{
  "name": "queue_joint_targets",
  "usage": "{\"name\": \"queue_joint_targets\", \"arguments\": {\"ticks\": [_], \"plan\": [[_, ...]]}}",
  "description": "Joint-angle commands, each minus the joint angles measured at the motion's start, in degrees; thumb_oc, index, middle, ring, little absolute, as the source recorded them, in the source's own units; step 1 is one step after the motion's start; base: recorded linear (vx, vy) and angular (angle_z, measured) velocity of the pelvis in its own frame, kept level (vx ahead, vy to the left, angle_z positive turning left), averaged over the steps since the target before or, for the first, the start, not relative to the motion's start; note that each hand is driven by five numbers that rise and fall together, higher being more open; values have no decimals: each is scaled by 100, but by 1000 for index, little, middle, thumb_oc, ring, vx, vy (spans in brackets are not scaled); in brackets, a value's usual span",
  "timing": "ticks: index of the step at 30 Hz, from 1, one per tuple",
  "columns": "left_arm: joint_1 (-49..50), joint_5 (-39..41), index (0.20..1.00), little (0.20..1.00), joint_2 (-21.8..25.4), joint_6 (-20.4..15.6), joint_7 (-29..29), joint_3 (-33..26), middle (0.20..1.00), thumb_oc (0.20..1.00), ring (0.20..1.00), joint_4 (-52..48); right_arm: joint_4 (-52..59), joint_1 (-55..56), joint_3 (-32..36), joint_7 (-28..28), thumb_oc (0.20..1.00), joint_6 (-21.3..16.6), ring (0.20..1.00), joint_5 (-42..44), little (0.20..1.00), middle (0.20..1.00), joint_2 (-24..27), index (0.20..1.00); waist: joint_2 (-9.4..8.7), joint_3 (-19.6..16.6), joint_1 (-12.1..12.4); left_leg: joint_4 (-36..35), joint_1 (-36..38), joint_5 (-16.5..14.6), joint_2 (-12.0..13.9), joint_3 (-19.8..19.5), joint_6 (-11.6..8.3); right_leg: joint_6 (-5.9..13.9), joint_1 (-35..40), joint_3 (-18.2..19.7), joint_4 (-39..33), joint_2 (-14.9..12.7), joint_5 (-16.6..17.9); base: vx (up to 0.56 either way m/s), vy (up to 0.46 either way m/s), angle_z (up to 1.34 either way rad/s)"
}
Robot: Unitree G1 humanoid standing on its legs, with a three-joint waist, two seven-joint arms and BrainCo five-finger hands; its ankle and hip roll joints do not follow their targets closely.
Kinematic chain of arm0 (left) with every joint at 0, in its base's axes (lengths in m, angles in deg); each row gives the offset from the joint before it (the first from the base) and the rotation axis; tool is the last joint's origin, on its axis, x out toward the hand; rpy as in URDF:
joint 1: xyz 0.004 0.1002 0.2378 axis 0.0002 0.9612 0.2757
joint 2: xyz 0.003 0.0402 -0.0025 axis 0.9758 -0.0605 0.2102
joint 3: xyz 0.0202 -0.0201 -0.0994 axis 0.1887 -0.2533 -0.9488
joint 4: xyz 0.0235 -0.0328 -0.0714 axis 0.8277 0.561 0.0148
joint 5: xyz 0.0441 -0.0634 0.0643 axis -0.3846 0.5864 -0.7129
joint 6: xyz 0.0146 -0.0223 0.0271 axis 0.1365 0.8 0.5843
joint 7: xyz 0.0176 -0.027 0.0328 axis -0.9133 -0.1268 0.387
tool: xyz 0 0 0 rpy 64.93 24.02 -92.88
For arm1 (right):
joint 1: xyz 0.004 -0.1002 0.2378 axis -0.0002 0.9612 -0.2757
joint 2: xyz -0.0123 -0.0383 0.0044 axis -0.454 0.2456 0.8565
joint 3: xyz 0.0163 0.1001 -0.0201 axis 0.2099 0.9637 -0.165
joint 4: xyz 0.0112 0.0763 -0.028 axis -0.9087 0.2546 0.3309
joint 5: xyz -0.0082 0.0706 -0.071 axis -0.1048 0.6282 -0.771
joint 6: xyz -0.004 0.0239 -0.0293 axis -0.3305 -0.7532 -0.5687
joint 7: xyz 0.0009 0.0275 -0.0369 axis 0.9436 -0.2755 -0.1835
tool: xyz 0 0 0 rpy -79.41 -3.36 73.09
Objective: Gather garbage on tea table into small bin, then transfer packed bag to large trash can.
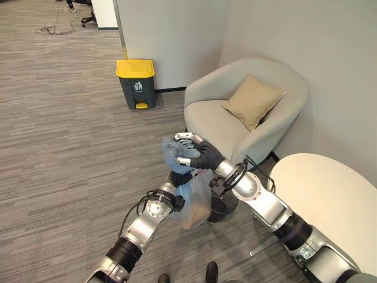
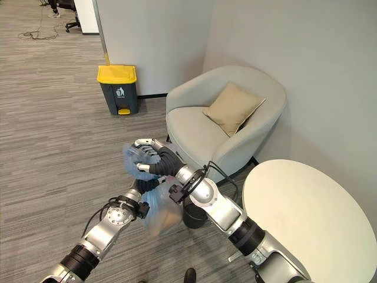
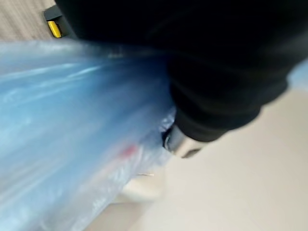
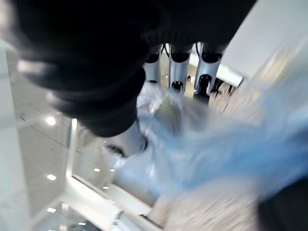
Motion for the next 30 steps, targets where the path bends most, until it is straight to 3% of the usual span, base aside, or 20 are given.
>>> {"name": "queue_joint_targets", "arguments": {"ticks": [1, 6, 8, 10, 15, 16, 21, 27, 30], "plan": [[-208, 296, 200, 200, -21, -566, 164, -239, 200, 200, 200, -335, 580, -148, 451, 231, 1000, -263, 1000, -666, 1000, 1000, -94, 1000, 97, -59, 37, -121, -14, -452, -111, 41, 58, 440, 403, 98, 438, -63, -1242, 0, 0, 0], [218, 629, 200, 200, 7, -583, 198, -619, 200, 200, 200, -404, 948, 156, 827, 477, 1000, -358, 1000, -1635, 1000, 1000, 348, 1000, 143, -54, -1, -134, 5, -431, -107, 74, 70, 447, 393, 104, 459, -64, -1235, -7, -9, -3], [224, 630, 200, 200, 5, -582, 197, -617, 200, 200, 200, -408, 960, 169, 828, 477, 1000, -353, 1000, -1642, 1000, 1000, 352, 1000, 146, -58, 2, -134, 7, -431, -107, 75, 70, 447, 393, 105, 461, -64, -1236, -1, -7, -7], [542, 769, 200, 200, 52, -601, 214, -892, 200, 200, 200, -436, 1161, 539, 1171, 688, 1000, -384, 1000, -2252, 1000, 1000, 745, 1000, 175, -63, -46, -147, 26, -418, -88, 98, 65, 454, 408, 105, 460, -65, -1240, 3, -10, -3], [1090, 774, 200, 200, 204, -558, 21, -1395, 200, 200, 200, -368, 905, 1689, 1903, 611, 1000, -331, 1000, -1816, 1000, 1000, 847, 1000, 224, -100, -110, -155, 48, -406, -84, 102, 51, 448, 442, 86, 437, -57, -1257, 9, -15, -4], [1316, 769, 200, 200, 280, -541, -98, -1639, 200, 200, 200, -276, 526, 2216, 2191, 477, 1000, -300, 1000, -1371, 1000, 1000, 771, 1000, 244, -94, -133, -155, 50, -399, -75, 100, 41, 446, 454, 69, 436, -57, -1265, 0, 0, 0], [1853, 757, 200, 200, 424, -491, -475, -2199, 200, 200, 200, 17, -321, 3144, 2874, 159, 1000, -158, 1000, -793, 1000, 1000, 617, 1000, 287, -46, -160, -145, 28, -379, -68, 66, 22, 432, 449, 27, 451, -42, -1308, -6, -13, -1], [2585, 904, 200, 200, 422, -420, -702, -3107, 200, 200, 200, 758, -1748, 3758, 3459, 33, 1000, 17, 1000, -608, 1000, 1000, 543, 1000, 353, 218, -74, 132, -176, -399, -45, -96, -19, 370, 331, -61, 624, -33, -1414, -49, -41, 6], [2707, 965, 200, 200, 358, -419, -689, -3265, 200, 200, 200, 945, -2101, 3769, 3491, 27, 1000, 40, 1000, -507, 1000, 1000, 495, 1000, 351, 355, 0, 394, -361, -454, -48, -167, -19, 342, 278, -92, 652, -47, -1417, -69, -41, 12]]}}
